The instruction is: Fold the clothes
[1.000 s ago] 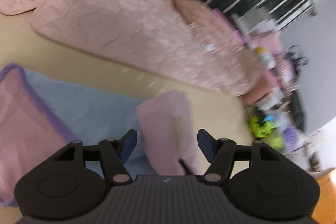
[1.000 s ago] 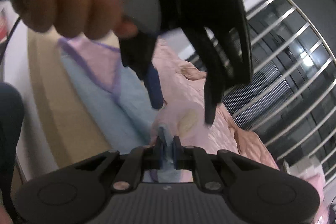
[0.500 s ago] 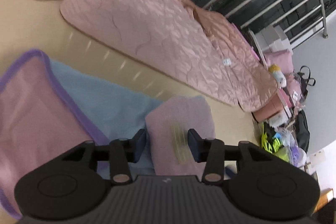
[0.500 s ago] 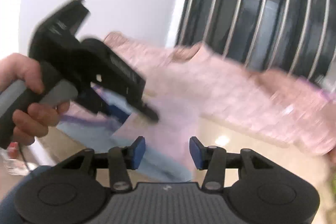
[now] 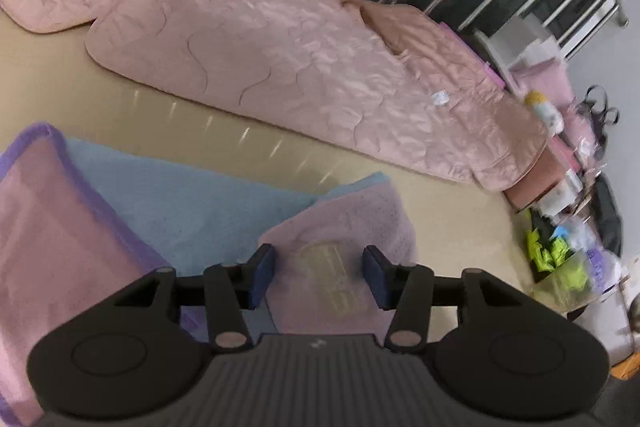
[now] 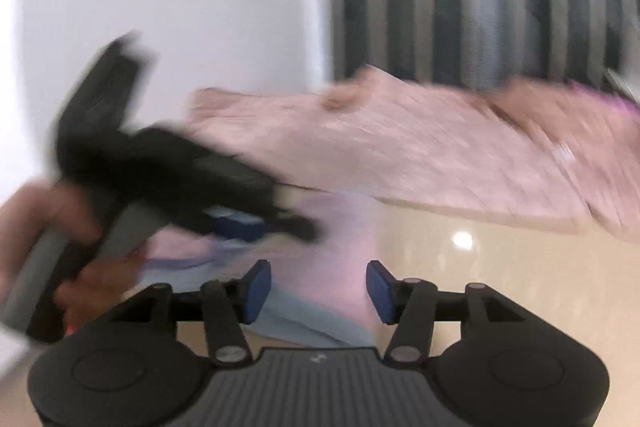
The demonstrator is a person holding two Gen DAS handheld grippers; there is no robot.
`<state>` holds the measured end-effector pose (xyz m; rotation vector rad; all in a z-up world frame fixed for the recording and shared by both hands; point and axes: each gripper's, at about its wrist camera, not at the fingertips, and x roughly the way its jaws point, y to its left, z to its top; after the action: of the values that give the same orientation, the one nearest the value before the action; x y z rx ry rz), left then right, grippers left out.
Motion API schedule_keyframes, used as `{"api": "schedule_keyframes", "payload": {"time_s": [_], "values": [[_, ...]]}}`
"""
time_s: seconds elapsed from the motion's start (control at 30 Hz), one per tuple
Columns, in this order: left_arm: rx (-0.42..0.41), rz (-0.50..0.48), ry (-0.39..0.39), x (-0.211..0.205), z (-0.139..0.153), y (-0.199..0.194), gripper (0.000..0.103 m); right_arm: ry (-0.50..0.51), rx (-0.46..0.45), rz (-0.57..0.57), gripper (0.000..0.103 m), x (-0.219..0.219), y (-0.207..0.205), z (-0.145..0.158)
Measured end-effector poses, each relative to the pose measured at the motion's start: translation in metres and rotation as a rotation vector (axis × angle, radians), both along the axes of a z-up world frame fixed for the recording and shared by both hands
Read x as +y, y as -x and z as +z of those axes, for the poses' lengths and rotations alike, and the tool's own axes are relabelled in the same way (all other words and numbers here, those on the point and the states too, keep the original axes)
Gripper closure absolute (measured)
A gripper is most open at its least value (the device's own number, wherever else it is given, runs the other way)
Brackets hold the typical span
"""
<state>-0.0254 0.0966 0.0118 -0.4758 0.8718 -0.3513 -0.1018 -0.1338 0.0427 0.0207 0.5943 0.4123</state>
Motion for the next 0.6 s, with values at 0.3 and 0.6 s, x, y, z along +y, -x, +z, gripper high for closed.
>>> {"api": "schedule_keyframes", "payload": {"time_s": [0.3,0.6], "values": [[-0.003,0.02,-0.007,0.006,-0.002,0.006,0.052,-0.247,0.225,-0.065,0.078,-0.022,-0.028,-0.03],[-0.003,-0.049,0.054,-0.029,-0.005,0.004,0.048,-0.13,0.106,-0.113,0.096,-0.036,-0.014,-0.005]]}}
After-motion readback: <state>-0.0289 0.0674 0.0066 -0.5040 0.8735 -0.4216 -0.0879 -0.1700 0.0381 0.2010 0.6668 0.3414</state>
